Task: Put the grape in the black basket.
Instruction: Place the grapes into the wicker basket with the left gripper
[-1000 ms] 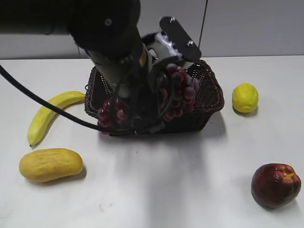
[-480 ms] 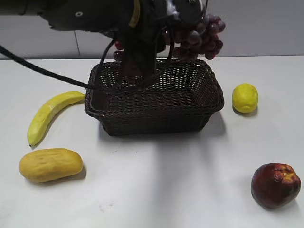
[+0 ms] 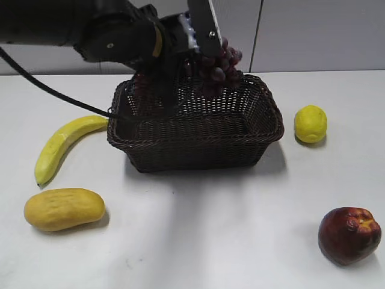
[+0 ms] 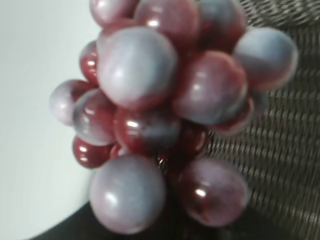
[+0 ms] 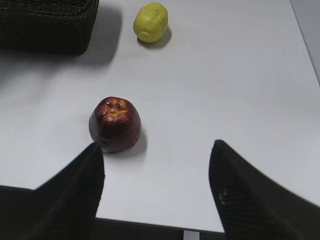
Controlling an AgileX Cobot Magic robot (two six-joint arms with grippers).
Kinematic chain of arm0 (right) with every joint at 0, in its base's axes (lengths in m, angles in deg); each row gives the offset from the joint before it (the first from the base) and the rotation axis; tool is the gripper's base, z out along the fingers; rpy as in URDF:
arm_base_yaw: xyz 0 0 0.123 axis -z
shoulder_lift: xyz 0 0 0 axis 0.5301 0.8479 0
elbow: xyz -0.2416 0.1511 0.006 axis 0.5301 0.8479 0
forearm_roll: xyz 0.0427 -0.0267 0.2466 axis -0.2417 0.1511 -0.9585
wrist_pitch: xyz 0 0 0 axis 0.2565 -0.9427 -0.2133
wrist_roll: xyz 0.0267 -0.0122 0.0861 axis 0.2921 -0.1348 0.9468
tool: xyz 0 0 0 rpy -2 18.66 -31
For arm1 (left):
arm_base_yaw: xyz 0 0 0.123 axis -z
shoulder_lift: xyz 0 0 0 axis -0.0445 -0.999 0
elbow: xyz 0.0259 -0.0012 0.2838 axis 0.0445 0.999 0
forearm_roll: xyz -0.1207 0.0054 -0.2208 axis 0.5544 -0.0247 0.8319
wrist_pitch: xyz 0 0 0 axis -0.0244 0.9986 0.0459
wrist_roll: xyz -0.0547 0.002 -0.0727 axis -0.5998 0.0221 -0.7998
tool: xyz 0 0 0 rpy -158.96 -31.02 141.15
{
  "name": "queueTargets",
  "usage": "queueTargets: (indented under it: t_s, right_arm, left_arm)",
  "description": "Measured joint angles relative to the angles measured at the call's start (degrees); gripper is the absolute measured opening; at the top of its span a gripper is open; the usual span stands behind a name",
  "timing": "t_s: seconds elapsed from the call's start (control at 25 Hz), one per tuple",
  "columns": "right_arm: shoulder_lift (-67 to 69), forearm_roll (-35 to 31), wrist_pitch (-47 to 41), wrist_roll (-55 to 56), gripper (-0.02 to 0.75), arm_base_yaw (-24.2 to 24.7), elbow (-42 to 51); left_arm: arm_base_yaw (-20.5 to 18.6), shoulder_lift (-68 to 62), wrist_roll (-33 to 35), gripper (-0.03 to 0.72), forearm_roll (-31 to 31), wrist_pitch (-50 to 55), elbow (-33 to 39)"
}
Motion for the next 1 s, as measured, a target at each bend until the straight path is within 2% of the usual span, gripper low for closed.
queueTargets:
  t_s: [0.2,0.56,0.64,0.72,0.76,0.84,1.0]
  right_arm:
    - [0.0,0.0,0.0,0.0,0.499,0.0,0.0]
    - [0.0,0.0,0.0,0.0,0.499,0.0,0.0]
    - [0.0,0.0,0.0,0.0,0.499,0.0,0.0]
    - [0.0,0.0,0.0,0.0,0.499,0.0,0.0]
    - [0.0,0.0,0.0,0.0,0.499,0.0,0.0]
    - [0.0,0.0,0.0,0.0,0.499,0.0,0.0]
    - [0.0,0.0,0.0,0.0,0.499,0.0,0.0]
  left_arm:
    - [0.0,-3.8,0.4,0.267,2.0,-3.9,0.0]
    - [0.0,-7.5,0.4,0.267,6.1,-4.5,0.1]
    - [-0.1,-7.5,0.4,0.356,6.6,-4.7,0.1]
    - [-0.1,-7.5,0.4,0.538,6.8,-4.9,0.1]
    - [-0.1,-7.5,0.4,0.589,6.8,-4.9,0.1]
    - [-0.1,-7.1,0.4,0.621,7.0,-4.6,0.1]
    - [-0.1,-3.6,0.4,0.631,7.5,-2.8,0.1]
